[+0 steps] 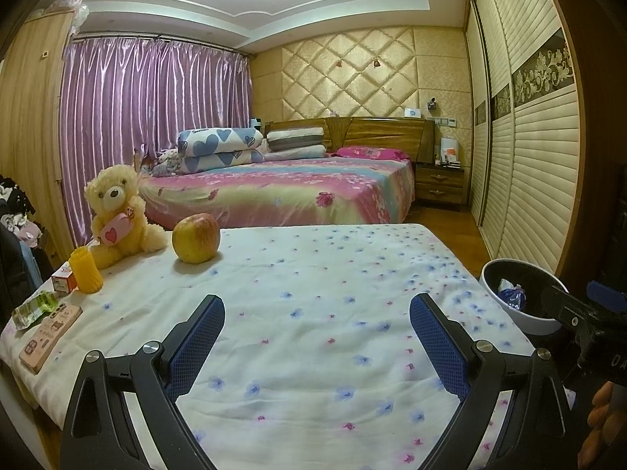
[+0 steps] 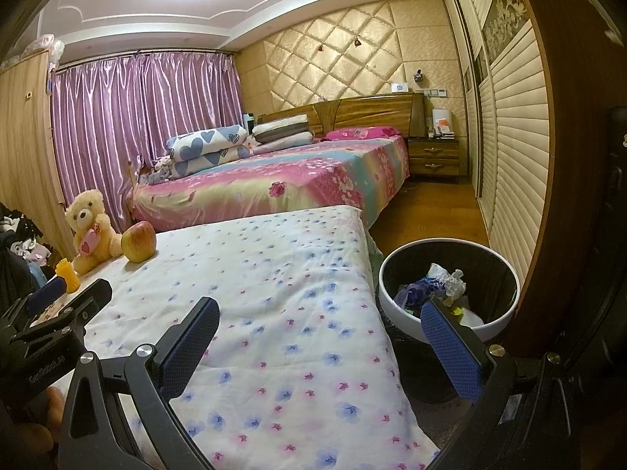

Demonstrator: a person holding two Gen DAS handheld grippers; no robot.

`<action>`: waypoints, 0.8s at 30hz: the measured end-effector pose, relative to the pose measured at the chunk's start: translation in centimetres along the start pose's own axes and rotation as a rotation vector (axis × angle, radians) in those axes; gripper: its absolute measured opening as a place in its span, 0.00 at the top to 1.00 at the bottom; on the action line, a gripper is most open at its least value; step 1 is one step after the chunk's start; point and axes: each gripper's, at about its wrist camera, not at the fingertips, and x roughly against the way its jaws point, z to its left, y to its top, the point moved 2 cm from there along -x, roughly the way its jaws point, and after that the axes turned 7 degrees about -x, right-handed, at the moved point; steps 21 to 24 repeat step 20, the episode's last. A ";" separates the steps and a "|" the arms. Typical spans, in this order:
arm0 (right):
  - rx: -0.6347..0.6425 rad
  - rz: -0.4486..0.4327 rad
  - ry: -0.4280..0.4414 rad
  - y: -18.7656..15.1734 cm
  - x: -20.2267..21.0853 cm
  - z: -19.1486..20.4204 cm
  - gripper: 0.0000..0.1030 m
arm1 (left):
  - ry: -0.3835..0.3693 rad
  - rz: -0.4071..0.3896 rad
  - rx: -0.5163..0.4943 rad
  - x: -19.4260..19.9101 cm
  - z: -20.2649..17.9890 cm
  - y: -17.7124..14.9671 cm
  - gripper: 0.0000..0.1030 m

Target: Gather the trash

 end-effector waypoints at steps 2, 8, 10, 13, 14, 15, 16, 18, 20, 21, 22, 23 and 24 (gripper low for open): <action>0.000 0.001 0.001 0.0 -0.1 0.0 0.00 | 0.000 -0.001 -0.001 0.0 0.0 0.0 0.07; 0.003 0.006 0.002 0.0 -0.3 0.0 0.00 | 0.000 0.001 -0.002 0.0 0.0 0.0 0.07; 0.004 0.008 0.001 0.0 -0.3 0.0 0.00 | -0.001 0.002 0.000 0.0 0.1 0.0 0.07; 0.003 0.013 0.003 0.0 -0.4 0.0 0.00 | -0.002 0.004 0.002 -0.2 0.1 -0.1 0.07; 0.003 0.015 0.003 -0.1 -0.4 0.0 0.00 | -0.001 0.006 0.003 -0.2 0.2 -0.1 0.07; 0.003 0.018 0.003 -0.1 -0.5 0.0 0.00 | 0.000 0.009 0.004 -0.3 0.2 -0.1 0.07; 0.003 0.022 0.003 -0.1 -0.6 0.1 0.00 | 0.000 0.011 0.005 -0.4 0.2 -0.1 0.07; 0.001 0.030 0.006 -0.1 -0.9 0.1 0.00 | 0.000 0.018 0.008 -0.7 0.4 -0.2 0.07; 0.001 0.040 0.003 -0.2 -1.2 0.1 0.00 | -0.003 0.025 0.014 -0.9 0.5 -0.2 0.07; 0.001 0.040 0.003 -0.2 -1.2 0.1 0.00 | -0.003 0.025 0.014 -0.9 0.5 -0.2 0.07; 0.001 0.040 0.003 -0.2 -1.2 0.1 0.00 | -0.003 0.025 0.014 -0.9 0.5 -0.2 0.07; 0.001 0.040 0.003 -0.2 -1.2 0.1 0.00 | -0.003 0.025 0.014 -0.9 0.5 -0.2 0.07; 0.001 0.040 0.003 -0.2 -1.2 0.1 0.00 | -0.003 0.025 0.014 -0.9 0.5 -0.2 0.07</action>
